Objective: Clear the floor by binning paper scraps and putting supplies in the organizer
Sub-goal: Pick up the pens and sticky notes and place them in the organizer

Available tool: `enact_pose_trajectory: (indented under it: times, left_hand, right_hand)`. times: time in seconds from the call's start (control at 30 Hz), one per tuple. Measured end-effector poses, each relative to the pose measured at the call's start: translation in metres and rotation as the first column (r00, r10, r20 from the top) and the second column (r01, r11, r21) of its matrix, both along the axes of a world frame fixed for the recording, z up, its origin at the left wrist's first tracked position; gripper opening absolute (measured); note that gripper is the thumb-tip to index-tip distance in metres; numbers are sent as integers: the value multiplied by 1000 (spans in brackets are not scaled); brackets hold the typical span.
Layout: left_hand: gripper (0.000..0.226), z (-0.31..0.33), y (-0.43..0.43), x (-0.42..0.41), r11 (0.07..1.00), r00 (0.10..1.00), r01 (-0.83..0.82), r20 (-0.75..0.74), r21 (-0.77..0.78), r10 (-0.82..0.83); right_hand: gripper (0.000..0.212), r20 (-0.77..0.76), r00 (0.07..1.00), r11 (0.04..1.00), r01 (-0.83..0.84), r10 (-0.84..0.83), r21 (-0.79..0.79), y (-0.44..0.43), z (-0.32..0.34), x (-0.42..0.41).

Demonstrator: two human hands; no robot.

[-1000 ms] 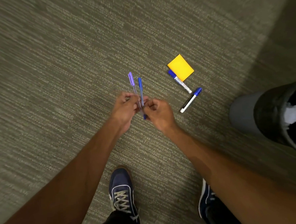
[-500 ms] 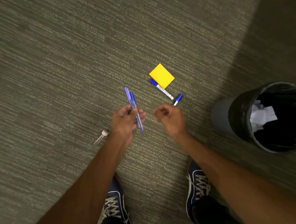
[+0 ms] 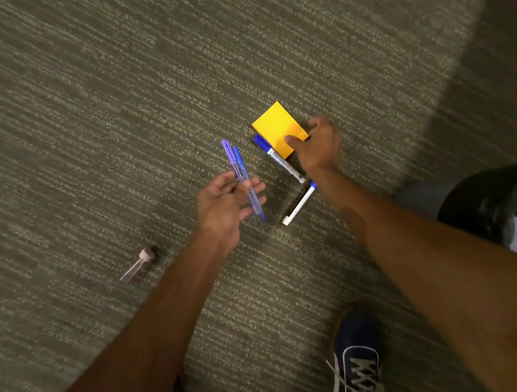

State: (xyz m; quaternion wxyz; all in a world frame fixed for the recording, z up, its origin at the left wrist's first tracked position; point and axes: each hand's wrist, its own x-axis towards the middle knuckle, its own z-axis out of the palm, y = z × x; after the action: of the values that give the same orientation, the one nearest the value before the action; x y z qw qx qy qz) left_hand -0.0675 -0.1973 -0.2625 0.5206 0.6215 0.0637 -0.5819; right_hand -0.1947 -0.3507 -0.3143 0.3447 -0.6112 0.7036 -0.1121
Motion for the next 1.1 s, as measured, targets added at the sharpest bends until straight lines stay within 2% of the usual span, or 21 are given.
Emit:
enact_pose_trajectory:
  times: [0.17,0.33,0.47,0.6,0.73,0.93,1.1]
  left_hand:
    - [33,-7,-13,-7,1000,1000,2,-31,-21,-3]
    - [31,-3,-25,-14,1000,999,11,-38,0,-11]
    - [33,9,-29,-15,999,999,29,-29,15,-29]
    - [35,35,-30,-16,999,999,35,-17,25,-35]
    - [34,74,-29,-16,999,999,42,-8,20,-42]
    - [25,158,-13,-20,997,997,72,20,0,-72]
    - [40,238,12,-21,994,994,105,24,-34,-104]
  right_hand:
    - [46,-70,997,1000,-8,7,-22,-5,-10,3]
    - [44,-41,999,1000,16,-15,6,-10,-11,3]
    - [36,100,993,994,59,-68,93,-17,-4,1]
    - [28,281,940,971,141,-193,193,-13,18,-9]
    - [18,442,843,942,202,-307,270,8,66,-19]
    - [24,531,720,884,266,-447,383,56,164,-30]
    - [28,621,612,864,247,-490,439,100,264,-37]
